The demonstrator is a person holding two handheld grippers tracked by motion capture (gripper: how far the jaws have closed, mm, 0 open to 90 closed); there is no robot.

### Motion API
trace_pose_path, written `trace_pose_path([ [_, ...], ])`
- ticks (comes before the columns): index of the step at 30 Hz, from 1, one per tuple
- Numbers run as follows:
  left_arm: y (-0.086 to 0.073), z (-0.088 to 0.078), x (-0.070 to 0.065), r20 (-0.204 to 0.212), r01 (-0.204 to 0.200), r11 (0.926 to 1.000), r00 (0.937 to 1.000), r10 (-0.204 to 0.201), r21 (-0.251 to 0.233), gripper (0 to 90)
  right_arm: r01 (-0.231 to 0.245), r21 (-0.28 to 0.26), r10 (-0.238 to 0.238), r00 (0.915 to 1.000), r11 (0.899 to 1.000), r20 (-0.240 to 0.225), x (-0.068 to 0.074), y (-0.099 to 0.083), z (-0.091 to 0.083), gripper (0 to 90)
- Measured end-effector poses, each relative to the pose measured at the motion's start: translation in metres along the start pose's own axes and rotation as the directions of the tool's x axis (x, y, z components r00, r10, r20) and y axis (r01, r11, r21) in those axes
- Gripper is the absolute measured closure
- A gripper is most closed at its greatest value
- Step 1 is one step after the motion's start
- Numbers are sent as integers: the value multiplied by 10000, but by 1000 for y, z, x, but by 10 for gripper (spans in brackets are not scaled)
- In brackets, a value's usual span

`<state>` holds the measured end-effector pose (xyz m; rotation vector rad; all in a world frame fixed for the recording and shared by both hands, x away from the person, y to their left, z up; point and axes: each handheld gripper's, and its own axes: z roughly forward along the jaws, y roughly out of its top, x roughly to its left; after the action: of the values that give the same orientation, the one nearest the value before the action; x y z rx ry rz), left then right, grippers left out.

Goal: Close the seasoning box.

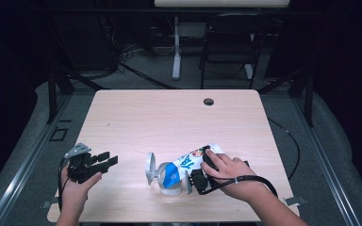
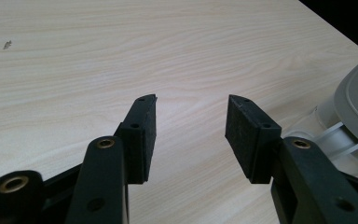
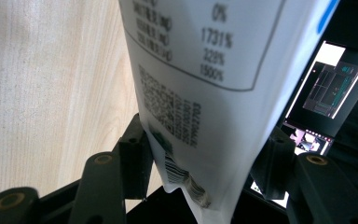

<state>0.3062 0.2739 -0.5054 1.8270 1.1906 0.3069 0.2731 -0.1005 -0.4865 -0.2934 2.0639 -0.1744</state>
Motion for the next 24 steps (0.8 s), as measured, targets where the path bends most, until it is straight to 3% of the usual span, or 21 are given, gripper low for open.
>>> trace_pose_path([
  [15,0,1,0,-39,48,10000,10000,-48,-40,532,132,104,-132,9999,9999,22,-1,1,-1,475],
  [21,0,1,0,-151,6,10000,9999,-6,13,502,135,105,-135,9999,9999,25,-2,1,-1,475],
  [24,0,1,0,-396,-28,10000,9992,28,10,474,178,87,-178,9998,9998,44,-2,1,-1,475],
])
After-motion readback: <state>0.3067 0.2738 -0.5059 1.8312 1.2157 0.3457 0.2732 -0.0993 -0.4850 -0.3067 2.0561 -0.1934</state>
